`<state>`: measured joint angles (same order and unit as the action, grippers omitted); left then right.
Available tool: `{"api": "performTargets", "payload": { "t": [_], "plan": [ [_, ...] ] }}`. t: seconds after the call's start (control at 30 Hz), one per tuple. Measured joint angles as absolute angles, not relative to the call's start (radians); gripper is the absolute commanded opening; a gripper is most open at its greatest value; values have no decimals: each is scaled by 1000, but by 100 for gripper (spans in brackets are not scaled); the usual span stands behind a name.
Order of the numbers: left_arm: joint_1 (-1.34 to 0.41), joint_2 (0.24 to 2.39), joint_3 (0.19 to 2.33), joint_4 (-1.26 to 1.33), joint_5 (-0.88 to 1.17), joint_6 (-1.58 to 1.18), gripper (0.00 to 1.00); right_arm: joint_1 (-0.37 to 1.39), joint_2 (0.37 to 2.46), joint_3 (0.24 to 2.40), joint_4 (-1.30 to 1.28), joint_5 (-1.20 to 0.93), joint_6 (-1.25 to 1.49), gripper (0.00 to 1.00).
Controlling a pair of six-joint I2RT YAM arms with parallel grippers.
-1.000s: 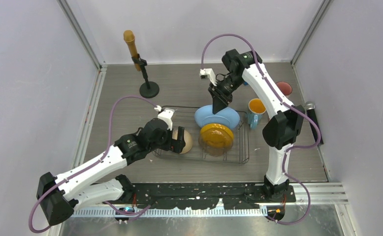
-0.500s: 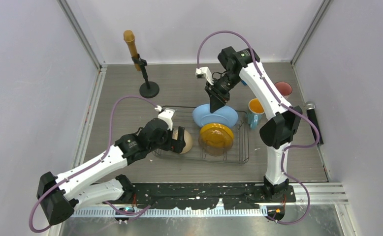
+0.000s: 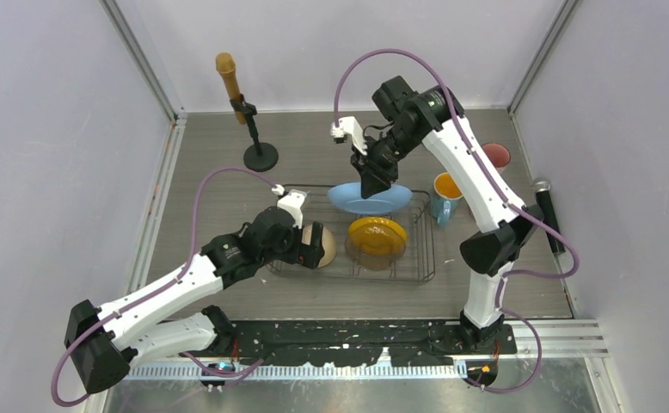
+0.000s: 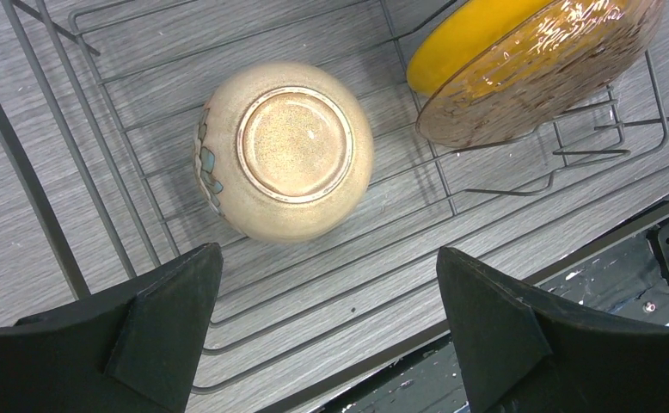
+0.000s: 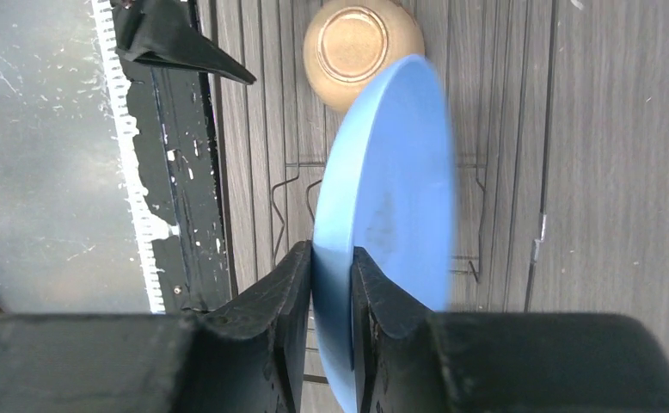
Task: Unload the mixed dishes from the dish rack
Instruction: Adjust the plate at the center of the board.
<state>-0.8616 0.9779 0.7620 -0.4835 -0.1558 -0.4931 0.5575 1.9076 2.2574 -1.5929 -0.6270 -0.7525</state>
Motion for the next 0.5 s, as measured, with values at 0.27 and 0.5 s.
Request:
{"api": "performTargets", "payload": {
  "t": [0.27, 0.5],
  "plan": [
    [-862, 977, 762, -484, -156, -488, 100, 641, 1784, 2238, -1581, -609, -786, 18],
    [-862, 917, 762, -488, -160, -490, 100, 689, 1747, 2216, -1578, -559, -794, 20]
  ]
}}
